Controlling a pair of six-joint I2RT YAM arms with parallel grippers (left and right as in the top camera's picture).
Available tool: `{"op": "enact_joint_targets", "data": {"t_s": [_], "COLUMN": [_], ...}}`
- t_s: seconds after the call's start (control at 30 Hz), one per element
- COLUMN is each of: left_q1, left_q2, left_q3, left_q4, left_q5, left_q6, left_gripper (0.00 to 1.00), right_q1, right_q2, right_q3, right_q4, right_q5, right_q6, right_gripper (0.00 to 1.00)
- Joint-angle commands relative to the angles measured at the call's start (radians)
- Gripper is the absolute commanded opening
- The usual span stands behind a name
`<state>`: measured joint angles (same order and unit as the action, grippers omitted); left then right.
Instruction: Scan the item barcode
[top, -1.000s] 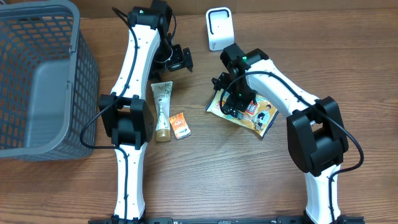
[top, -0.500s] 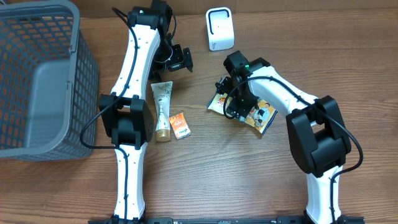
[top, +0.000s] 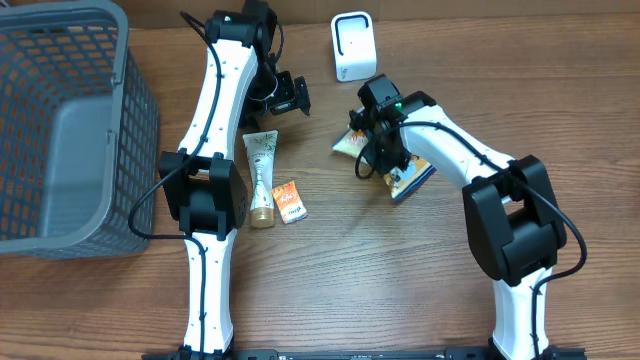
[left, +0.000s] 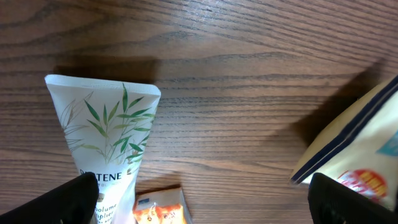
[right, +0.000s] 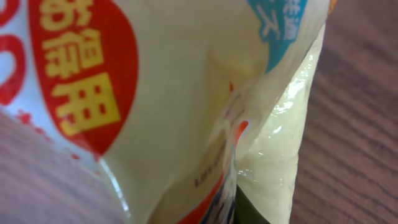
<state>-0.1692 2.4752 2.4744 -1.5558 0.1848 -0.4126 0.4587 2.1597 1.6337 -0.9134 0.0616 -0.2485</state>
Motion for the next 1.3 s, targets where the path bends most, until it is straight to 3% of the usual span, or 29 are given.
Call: {"op": "enact_joint_targets", "data": {"t_s": [0.0, 0.3, 0.5, 0.73, 1.07, 1.27], "left_q1": [0.005, 0.005, 0.005, 0.005, 0.005, 0.005], "left_q2": [0.010, 0.010, 0.010, 0.010, 0.010, 0.010], "left_q3": [-0.006, -0.006, -0.006, -0.006, -0.006, -0.006], "left_q4": [0.002, 0.002, 0.002, 0.002, 0.002, 0.002], "left_q5": [-0.012, -0.012, -0.012, -0.012, -0.012, -0.012], "left_q6": [-0.006, -0.006, -0.006, -0.006, -0.006, -0.006], "left_gripper": [1.00, 1.00, 1.00, 1.00, 1.00, 1.00], "right_q1": [-0.006, -0.008, -0.008, -0.014, -0.016, -0.017], "right_q2": [0.011, 0.011, 0.012, 0.043, 0.196, 0.224], "right_q3": [0.115, 0.290, 0.292, 0.291, 0.291, 0.291], "right_q4": [0.029, 0.233, 0.523, 0.827, 1.091, 1.155], "right_q5": [-0.010, 0.082, 0.222, 0.244, 0.261, 0.335], "right_q6": [0.208, 0.310, 0.312, 0.302, 0.301, 0.301], "right_gripper": [0.04, 0.04, 0.04, 0.04, 0.04, 0.04]}}
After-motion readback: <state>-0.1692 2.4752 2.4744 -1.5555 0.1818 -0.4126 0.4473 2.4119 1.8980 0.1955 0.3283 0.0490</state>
